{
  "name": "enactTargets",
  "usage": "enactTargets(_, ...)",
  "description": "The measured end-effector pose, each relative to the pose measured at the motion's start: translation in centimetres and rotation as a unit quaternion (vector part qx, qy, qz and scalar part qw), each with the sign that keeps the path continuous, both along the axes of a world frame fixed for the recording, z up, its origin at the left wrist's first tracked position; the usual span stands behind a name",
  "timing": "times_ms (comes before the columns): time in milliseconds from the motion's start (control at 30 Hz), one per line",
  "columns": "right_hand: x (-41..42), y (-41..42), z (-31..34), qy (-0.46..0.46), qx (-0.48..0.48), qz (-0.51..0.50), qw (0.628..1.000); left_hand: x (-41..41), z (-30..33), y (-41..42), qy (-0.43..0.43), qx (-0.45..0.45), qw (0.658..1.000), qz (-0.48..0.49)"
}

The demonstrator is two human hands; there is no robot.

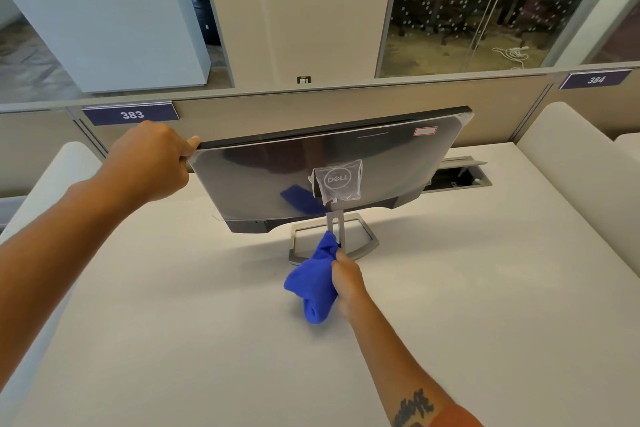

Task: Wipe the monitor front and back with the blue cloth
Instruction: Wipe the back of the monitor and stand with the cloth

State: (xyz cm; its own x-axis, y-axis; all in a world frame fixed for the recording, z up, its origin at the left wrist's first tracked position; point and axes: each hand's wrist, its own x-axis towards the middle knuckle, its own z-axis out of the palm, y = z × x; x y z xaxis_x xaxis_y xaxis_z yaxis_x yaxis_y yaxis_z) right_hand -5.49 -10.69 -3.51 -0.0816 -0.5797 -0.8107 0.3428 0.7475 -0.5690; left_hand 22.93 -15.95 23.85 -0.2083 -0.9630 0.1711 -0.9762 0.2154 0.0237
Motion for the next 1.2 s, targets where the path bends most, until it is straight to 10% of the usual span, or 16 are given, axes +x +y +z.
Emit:
enactTargets(133, -0.6, 0.9, 0.3, -0.13, -0.056, -0.051, 0.989, 0.1, 0.2, 0.1, -0.005, 0.006, 1.0, -0.002)
enactTargets(333, -0.5, 0.3, 0.8, 0.235, -0.09, 0.172, 0.952, 0.3, -0.1, -0.1, -0.004, 0.007, 1.0, -0.009)
enactTargets(800, -0.3, 0.0, 2.9, 0.29, 0.003, 0.237, 0.927, 0.3, 0.0, -0.2, -0.012, -0.003, 1.0, -0.009)
enactTargets(967, 2.7, 0.5, 2.2, 0.135, -0.063, 0.115, 0.982, 0.2, 0.1, -0.1, -0.003, -0.002, 1.0, -0.011)
enactTargets(1200, 8.4, -2.5, 4.4, 0.173, -0.225, -0.088, 0.955, 0.6, 0.0, -0.2, -0.015, -0.01, 1.0, -0.025)
